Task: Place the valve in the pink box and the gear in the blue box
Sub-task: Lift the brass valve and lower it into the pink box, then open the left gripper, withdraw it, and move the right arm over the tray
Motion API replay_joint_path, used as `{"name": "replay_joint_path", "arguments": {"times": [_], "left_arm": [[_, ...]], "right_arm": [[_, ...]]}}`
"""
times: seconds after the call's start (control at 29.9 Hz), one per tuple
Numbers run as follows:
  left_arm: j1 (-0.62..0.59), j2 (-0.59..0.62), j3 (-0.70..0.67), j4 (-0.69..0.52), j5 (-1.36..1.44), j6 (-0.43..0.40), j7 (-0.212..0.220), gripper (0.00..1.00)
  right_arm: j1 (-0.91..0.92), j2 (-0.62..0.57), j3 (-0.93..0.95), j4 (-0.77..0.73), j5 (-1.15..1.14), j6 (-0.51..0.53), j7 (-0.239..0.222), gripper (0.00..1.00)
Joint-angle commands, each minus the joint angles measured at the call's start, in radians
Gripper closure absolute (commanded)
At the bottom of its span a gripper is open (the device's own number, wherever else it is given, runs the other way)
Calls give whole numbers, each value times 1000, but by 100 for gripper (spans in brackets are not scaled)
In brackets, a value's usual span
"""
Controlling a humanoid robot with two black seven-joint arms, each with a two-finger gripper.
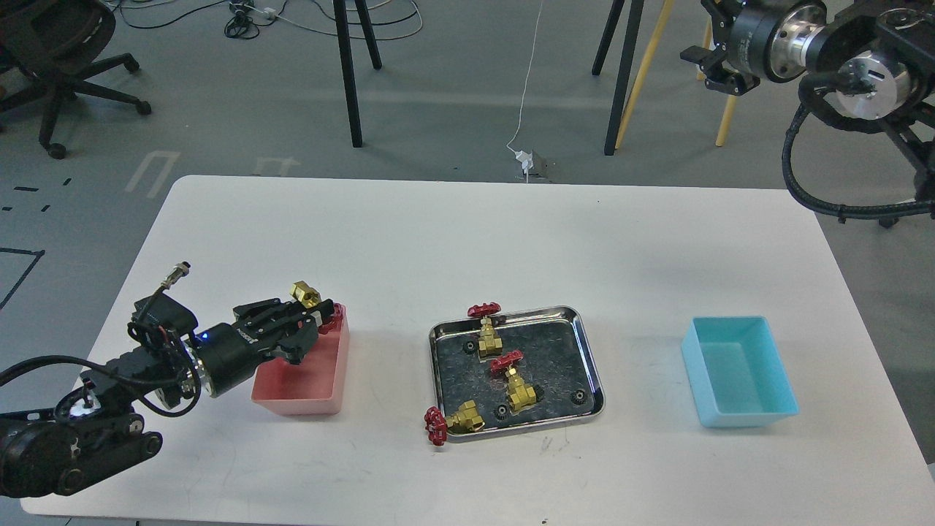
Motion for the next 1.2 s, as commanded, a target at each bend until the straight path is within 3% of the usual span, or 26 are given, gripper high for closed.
{"name": "replay_joint_path", "arguments": {"times": [0.0, 0.1, 0.3, 0.37, 0.43, 0.54, 0.67, 0.84, 0.97, 1.17], "left_arm": [[6, 11, 3, 8, -9, 0, 0, 91], [12, 31, 7, 14, -9, 0, 0, 88], [60, 34, 7, 19, -10, 0, 0, 64], [70, 36, 6, 19, -12, 0, 0, 46], [79, 38, 1, 19, -18, 0, 0, 20], [77, 39, -3, 17, -105, 0, 0, 2], [43, 70, -8, 5, -245, 0, 0, 0], [-17, 94, -37, 0, -260, -10, 0, 0], [-68, 146, -201, 3, -329, -189, 0, 1], [-147, 165, -526, 22, -585, -479, 0, 0]], "right_arm": [[0, 26, 2, -18, -13, -4, 2, 2], [-2, 44, 2, -28, -13, -12, 0, 2], [-2, 66, -6, -24, -62, 4, 0, 2], [-2, 66, -7, -8, -92, 26, 0, 1], [-3, 66, -10, 18, -125, 89, 0, 1], [-5, 64, -10, 76, -218, 152, 0, 1], [-6, 64, -12, 188, -388, 250, 2, 1], [-44, 64, -22, 347, -585, 250, 3, 1], [-48, 70, -151, 490, -747, 250, 38, 1], [58, 168, -420, 507, -863, 250, 121, 1]]}}
